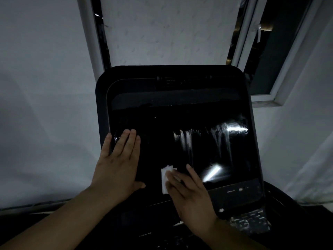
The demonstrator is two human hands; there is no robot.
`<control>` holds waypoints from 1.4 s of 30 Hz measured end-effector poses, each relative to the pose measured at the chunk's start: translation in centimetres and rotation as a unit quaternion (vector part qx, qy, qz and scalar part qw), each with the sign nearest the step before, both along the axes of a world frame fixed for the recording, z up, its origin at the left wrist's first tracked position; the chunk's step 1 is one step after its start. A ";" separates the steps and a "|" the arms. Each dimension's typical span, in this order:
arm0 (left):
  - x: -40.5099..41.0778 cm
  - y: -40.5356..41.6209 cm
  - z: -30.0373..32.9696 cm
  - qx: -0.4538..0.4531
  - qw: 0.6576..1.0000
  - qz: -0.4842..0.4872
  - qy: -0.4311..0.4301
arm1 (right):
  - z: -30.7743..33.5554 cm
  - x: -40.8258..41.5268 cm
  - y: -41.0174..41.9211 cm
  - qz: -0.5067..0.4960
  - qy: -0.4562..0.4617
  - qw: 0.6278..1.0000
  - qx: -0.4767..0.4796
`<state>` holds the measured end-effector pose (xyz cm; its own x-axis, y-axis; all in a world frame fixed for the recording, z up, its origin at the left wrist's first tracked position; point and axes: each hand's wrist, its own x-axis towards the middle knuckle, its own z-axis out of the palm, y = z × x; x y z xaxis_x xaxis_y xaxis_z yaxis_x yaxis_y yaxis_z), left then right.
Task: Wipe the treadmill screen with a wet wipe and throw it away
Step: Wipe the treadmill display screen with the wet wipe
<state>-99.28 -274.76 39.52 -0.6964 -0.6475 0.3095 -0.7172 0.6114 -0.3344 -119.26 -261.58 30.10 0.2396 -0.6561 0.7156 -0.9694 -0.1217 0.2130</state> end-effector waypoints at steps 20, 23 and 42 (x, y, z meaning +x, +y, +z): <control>-0.6 0.7 0.6 0.017 1.000 0.003 0.026 | 8.1 -2.3 -7.3 -0.046 -0.001 0.998 -0.049; -0.6 0.8 0.8 0.016 0.999 0.005 0.030 | 4.6 -1.8 -4.3 -0.016 -0.011 0.999 -0.038; -0.9 1.2 1.2 0.042 0.999 0.031 -0.005 | 11.8 -2.5 -10.6 -0.028 0.033 0.998 -0.039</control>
<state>-100.16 -273.52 40.74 -0.6574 -0.7122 0.2462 -0.7510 0.5925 -0.2915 -121.78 -272.18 41.92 0.2527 -0.6128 0.7487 -0.9577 -0.0485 0.2836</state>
